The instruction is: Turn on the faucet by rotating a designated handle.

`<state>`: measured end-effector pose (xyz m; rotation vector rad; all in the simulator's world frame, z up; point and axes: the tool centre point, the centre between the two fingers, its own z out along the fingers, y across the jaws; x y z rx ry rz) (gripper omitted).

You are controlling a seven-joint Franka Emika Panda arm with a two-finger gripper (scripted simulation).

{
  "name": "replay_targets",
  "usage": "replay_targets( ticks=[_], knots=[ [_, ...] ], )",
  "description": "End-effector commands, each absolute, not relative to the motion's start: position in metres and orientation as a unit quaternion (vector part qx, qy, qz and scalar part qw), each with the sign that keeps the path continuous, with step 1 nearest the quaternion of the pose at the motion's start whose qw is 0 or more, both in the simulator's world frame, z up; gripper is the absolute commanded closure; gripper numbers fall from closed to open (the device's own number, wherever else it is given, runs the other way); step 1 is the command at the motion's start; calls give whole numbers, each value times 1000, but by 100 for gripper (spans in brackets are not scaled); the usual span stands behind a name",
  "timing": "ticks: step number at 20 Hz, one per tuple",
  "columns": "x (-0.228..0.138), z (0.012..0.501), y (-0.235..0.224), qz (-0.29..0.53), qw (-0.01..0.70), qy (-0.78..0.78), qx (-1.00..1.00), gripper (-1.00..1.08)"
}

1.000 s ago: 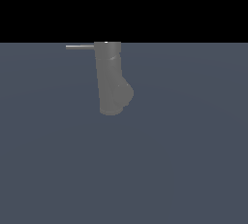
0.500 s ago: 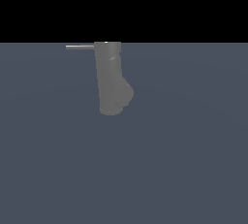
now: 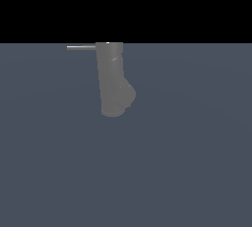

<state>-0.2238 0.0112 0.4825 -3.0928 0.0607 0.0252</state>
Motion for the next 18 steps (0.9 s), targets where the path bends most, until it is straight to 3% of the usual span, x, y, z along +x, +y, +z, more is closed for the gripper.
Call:
replay_targets(
  ticks=[1, 18],
  knots=[
    [-212, 482, 14, 10, 30, 38, -999, 108],
    [-101, 455, 50, 33, 59, 225, -972, 108]
  ],
)
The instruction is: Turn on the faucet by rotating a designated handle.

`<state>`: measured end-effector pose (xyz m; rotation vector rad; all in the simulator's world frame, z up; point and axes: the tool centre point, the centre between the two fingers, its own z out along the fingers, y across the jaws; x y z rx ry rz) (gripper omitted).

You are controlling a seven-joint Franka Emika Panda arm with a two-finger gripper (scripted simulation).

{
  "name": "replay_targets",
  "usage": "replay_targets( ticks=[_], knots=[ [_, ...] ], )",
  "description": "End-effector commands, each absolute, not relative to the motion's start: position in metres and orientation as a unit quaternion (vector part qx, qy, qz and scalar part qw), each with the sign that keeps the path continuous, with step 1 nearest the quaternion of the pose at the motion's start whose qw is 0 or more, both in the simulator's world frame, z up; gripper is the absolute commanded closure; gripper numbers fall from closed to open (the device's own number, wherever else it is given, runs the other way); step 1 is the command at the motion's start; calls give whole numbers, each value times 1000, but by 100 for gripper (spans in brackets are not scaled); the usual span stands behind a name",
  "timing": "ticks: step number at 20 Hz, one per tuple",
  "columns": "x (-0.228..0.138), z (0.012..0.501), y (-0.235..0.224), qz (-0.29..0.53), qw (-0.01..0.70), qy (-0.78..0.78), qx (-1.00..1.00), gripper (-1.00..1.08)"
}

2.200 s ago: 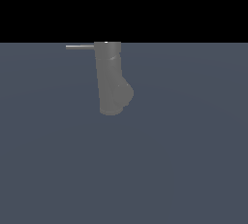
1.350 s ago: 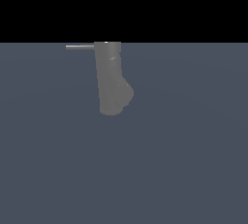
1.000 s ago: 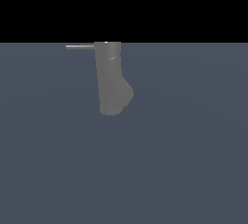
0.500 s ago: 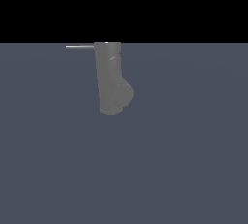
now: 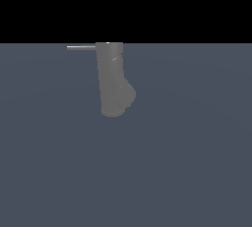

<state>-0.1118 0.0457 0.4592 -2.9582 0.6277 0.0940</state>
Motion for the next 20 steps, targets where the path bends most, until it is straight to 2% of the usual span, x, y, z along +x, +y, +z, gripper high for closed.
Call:
replay_targets(
  ticks=[1, 20],
  knots=[
    [-95, 452, 52, 35, 60, 237, -969, 108],
    [21, 374, 112, 43, 39, 452, -890, 108]
  ],
)
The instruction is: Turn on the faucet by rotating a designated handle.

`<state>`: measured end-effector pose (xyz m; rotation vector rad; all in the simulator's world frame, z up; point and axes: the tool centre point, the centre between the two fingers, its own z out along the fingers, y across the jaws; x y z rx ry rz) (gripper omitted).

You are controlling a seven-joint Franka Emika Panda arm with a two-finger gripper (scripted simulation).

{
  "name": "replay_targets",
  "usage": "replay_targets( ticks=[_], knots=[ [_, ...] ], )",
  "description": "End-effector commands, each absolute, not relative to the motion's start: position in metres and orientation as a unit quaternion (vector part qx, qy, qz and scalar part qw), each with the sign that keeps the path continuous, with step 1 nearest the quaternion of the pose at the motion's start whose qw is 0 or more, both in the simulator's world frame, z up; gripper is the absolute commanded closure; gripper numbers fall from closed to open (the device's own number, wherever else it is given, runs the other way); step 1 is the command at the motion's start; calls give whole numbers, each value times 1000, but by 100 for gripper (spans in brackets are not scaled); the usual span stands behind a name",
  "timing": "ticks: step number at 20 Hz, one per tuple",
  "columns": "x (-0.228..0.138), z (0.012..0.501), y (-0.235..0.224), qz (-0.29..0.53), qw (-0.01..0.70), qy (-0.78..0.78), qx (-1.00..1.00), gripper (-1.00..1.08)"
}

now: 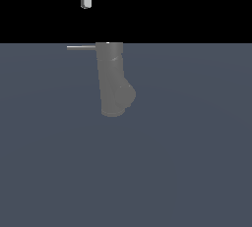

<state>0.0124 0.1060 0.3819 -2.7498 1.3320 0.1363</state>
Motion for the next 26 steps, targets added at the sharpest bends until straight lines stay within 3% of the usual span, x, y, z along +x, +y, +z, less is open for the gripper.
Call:
replay_targets(
  ticks=[1, 13, 26],
  knots=[
    [26, 369, 115, 43, 37, 462, -885, 108],
    [80, 305, 161, 20, 11, 573, -819, 108],
    [100, 271, 186, 0, 0, 620, -784, 108]
  ],
)
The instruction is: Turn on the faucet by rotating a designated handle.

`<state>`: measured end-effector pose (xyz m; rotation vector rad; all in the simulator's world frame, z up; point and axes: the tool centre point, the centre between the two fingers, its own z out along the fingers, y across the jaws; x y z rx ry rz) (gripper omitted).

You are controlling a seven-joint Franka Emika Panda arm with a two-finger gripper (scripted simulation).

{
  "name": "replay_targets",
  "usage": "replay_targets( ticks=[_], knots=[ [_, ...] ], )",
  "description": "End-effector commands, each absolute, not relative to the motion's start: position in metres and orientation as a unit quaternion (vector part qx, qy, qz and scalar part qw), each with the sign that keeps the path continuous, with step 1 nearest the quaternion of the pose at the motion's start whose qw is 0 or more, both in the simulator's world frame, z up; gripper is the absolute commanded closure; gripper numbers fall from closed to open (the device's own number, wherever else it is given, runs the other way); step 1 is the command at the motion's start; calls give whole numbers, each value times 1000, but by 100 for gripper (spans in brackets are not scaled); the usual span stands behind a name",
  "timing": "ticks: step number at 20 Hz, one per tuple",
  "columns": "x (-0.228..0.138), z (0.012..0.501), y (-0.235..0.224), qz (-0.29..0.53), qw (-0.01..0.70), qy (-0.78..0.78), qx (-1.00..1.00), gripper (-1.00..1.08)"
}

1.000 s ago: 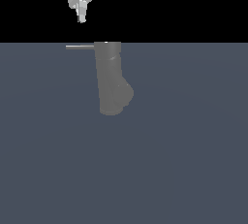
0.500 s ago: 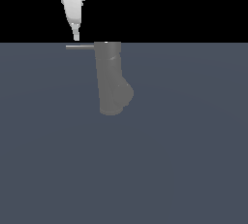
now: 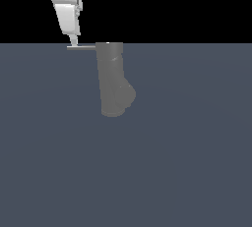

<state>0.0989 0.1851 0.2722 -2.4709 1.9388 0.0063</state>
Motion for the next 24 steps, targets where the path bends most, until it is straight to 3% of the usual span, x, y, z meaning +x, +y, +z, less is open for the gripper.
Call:
replay_targets(
  ticks=[1, 24],
  knots=[
    [100, 270, 187, 0, 0, 621, -784, 108],
    [60, 270, 175, 0, 0, 621, -784, 108]
  ],
)
